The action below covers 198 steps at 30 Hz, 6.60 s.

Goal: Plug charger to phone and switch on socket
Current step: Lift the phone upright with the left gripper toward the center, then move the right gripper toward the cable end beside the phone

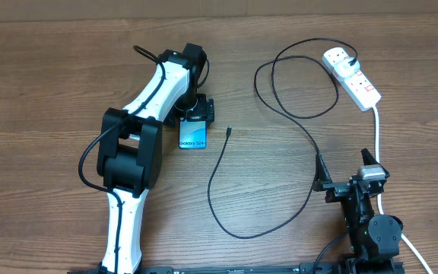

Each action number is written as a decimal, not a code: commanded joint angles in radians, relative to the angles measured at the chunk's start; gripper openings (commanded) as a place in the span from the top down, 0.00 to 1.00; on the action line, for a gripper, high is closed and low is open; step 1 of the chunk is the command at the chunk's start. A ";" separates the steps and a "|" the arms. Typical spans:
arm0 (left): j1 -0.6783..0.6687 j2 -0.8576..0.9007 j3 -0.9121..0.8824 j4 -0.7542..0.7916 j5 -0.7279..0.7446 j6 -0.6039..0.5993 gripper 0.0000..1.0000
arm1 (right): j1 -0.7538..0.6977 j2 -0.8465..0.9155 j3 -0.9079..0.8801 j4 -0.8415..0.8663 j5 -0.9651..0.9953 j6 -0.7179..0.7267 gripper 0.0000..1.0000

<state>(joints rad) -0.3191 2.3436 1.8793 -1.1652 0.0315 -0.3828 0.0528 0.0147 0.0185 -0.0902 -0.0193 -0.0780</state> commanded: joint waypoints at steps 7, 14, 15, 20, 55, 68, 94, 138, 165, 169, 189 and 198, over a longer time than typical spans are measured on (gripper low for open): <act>0.003 0.008 -0.096 0.051 -0.013 0.002 0.16 | -0.004 -0.011 -0.010 0.006 0.003 -0.001 0.00; 0.005 0.008 -0.097 0.053 -0.013 0.002 0.30 | -0.004 -0.011 -0.010 0.006 0.003 -0.002 0.00; 0.005 0.008 -0.097 0.053 -0.013 0.002 0.32 | -0.004 -0.011 -0.010 0.006 0.003 -0.002 0.00; 0.005 0.008 -0.097 0.052 -0.013 0.002 0.36 | -0.004 -0.011 -0.010 0.006 0.003 -0.002 0.00; 0.024 0.007 0.413 -0.393 0.469 0.002 0.48 | -0.004 -0.011 -0.010 0.006 0.003 -0.002 0.00; 0.098 0.007 0.412 -0.403 1.022 0.001 0.49 | -0.004 -0.011 -0.010 0.006 0.003 -0.002 0.00; 0.117 0.007 0.412 -0.401 1.305 -0.105 0.48 | 0.000 -0.011 -0.006 0.395 -0.668 0.663 0.00; 0.089 0.007 0.412 -0.364 1.214 -0.227 0.50 | 0.620 1.509 1.477 -0.814 0.333 0.943 0.22; 0.089 0.007 0.412 -0.364 1.270 -0.227 0.50 | 0.620 1.547 1.477 -0.719 0.350 0.943 0.62; 0.089 0.007 0.412 -0.364 1.271 -0.227 0.49 | 0.620 1.547 1.477 -0.719 0.347 0.943 0.65; 0.089 0.007 0.412 -0.368 1.278 -0.226 0.49 | 0.620 1.551 1.475 -0.698 0.348 0.943 0.76; 0.089 0.007 0.412 -0.368 1.278 -0.223 0.49 | 0.620 1.574 1.475 -0.700 0.348 0.942 0.78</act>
<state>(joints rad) -0.2276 2.3589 2.2627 -1.5303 1.2461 -0.6010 0.6693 1.5784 1.4670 -0.7940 0.3210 0.8639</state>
